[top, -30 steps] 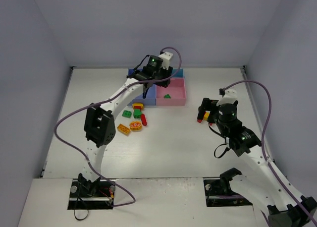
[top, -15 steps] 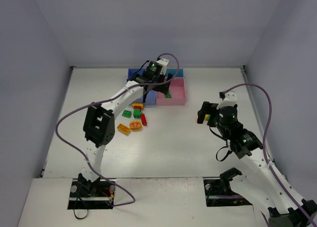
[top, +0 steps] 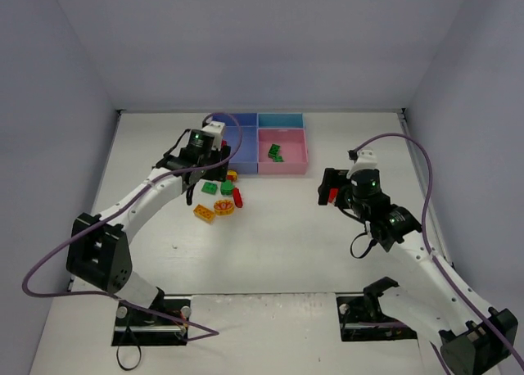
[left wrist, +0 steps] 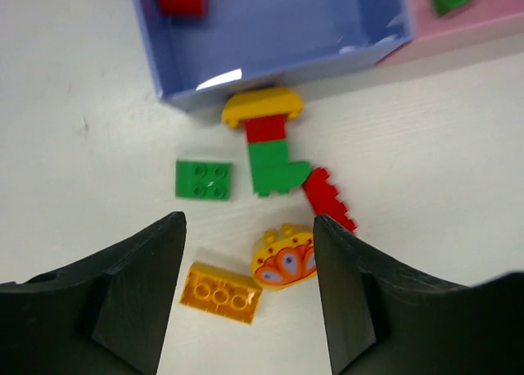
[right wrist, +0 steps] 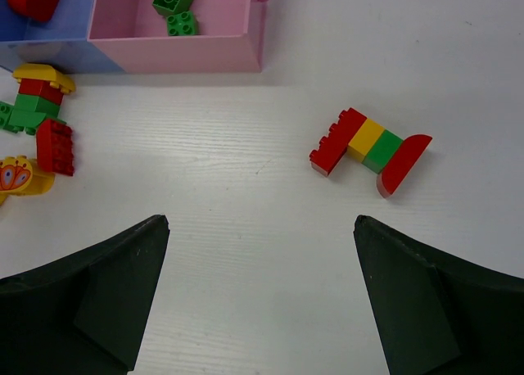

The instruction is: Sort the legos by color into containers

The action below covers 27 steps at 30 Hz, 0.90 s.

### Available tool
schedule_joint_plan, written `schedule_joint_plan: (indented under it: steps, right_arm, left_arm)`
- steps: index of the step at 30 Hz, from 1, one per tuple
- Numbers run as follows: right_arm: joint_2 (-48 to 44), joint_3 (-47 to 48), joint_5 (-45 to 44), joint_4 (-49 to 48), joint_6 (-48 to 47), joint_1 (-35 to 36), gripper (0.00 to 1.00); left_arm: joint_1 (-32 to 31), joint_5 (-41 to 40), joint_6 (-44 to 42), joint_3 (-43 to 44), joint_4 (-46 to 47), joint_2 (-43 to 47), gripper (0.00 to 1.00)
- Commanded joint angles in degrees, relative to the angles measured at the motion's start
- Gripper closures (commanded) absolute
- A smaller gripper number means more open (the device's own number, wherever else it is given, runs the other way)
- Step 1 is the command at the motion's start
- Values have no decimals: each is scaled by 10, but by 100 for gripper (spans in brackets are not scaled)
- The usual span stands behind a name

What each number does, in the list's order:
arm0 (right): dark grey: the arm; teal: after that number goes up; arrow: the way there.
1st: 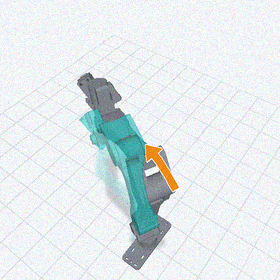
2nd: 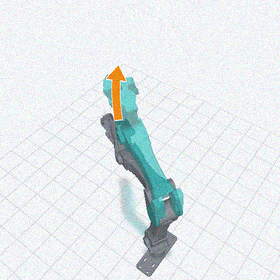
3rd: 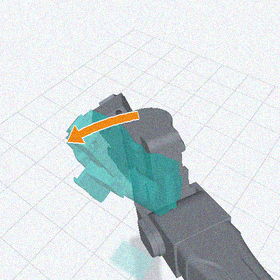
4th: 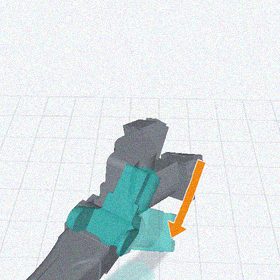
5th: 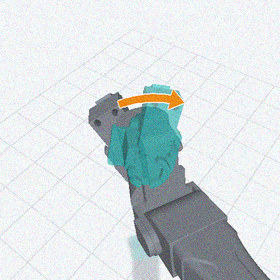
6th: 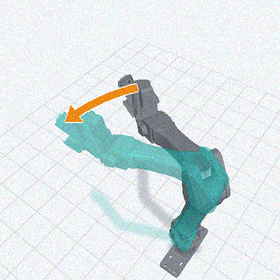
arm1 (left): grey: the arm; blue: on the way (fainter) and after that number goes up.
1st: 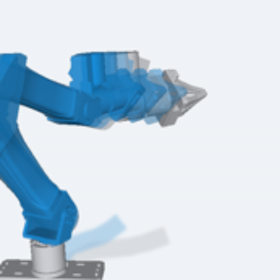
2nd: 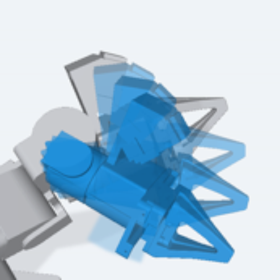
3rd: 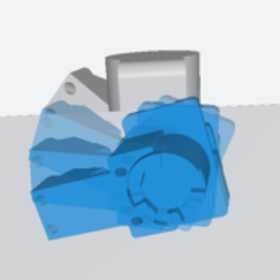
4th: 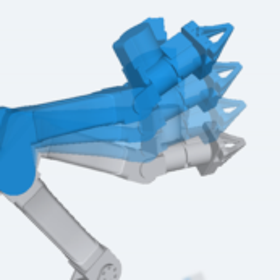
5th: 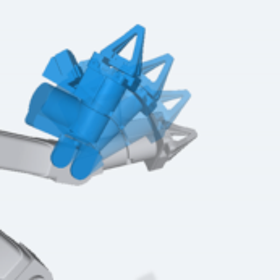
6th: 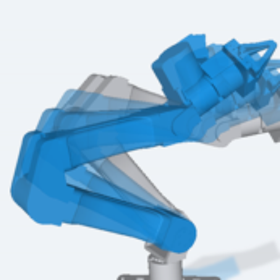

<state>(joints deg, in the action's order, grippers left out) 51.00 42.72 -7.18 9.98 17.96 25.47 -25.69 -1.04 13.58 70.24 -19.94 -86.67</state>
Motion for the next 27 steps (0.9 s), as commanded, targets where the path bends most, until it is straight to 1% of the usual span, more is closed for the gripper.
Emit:
schedule_joint_plan:
  steps: [1,4,6,9,13,15,24,26,27]
  right_arm:
    - [1,10,10,-46,1,-4,7]
    - [0,7,19,-49,7,-4,7]
    - [-1,6,21,-49,9,-4,7]
    - [-4,4,21,-49,12,-4,7]
    - [-9,-1,21,-49,16,-4,7]
    - [-12,-4,21,-49,18,-4,7]
    - [-14,-12,16,-50,19,-4,7]
    - [-13,-11,16,-51,18,-4,7]
    - [-12,-11,16,-50,18,-4,7]
  left_arm:
    - [34,7,25,-31,21,17,42]
    - [64,11,34,-58,33,-2,42]
    - [80,39,30,-62,48,-26,42]
    - [91,69,21,-56,54,-60,42]
    - [95,81,14,-42,54,-92,40]
    - [95,82,14,-36,54,-109,38]
    - [95,49,29,-13,71,-166,37]
    - [97,46,32,-6,74,-175,39]
    - [99,46,34,-5,75,-179,43]
